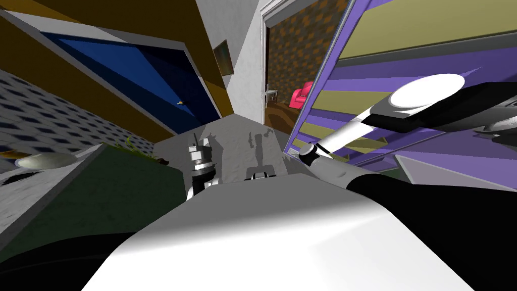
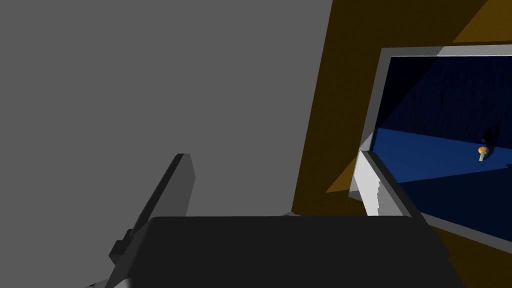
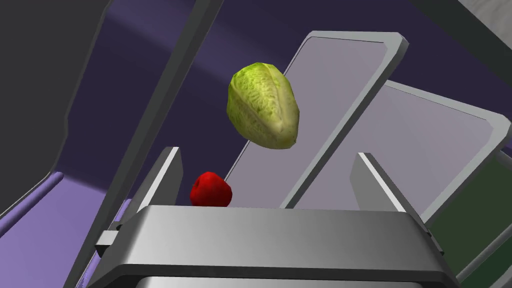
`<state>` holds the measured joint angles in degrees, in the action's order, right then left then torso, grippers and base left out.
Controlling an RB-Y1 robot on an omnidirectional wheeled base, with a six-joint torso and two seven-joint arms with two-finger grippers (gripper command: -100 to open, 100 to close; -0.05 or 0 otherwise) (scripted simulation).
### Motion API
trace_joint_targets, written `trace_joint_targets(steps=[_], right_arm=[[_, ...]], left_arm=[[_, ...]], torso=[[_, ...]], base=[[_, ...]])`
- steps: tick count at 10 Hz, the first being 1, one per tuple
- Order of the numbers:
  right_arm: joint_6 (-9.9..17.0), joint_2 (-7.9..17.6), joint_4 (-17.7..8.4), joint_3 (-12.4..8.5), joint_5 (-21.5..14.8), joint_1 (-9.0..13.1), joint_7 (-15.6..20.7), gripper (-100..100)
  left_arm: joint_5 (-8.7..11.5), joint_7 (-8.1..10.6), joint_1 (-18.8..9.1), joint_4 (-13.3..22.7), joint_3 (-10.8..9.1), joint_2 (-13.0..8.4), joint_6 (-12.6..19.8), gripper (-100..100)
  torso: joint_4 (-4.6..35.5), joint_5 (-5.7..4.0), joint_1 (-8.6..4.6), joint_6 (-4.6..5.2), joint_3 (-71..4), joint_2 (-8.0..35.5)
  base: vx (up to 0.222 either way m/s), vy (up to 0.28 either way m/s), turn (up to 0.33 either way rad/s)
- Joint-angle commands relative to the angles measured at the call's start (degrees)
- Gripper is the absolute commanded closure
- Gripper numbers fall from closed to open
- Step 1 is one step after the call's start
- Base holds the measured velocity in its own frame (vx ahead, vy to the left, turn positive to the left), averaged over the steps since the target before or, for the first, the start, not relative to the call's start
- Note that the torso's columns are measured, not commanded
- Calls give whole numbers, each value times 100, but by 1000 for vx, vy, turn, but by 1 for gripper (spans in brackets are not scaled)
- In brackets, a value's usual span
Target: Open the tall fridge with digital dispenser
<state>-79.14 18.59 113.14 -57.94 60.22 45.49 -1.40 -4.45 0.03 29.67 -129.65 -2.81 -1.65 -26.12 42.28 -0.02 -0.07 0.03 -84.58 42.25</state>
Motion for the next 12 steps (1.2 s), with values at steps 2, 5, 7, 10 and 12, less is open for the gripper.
trace_joint_targets(steps=[2, 5, 7, 10, 12], right_arm=[[-80, 162, -50, -425, -555, -359, 25, -100], [-148, 258, -81, -901, -1114, -817, 45, -100], [-171, 277, -99, -1049, -1344, -965, 47, -100], [-260, 305, -155, -1466, -1843, -1386, 43, -100], [-343, 308, -187, -1722, -2129, -1641, 34, -100]], left_arm=[[0, 0, 2, 0, -1, -1, 0, 0], [0, 0, 0, 0, 0, 0, 0, 0], [0, 0, -1, 0, 0, 0, 0, 0], [0, 0, 0, 0, 0, 0, 0, 0], [0, 0, 0, 0, -1, -1, 0, 0]], torso=[[-12, -2, -1, -4, -23, -36], [6, 4, 12, 0, 11, 16], [-4, 0, 1, -10, -6, -2], [-1, 0, -4, -2, -2, -1], [-4, -1, 7, -5, -8, -10]], base=[[318, -23, -169], [279, 15, -231], [255, 11, -105], [313, 1, -242], [379, 52, -179]])
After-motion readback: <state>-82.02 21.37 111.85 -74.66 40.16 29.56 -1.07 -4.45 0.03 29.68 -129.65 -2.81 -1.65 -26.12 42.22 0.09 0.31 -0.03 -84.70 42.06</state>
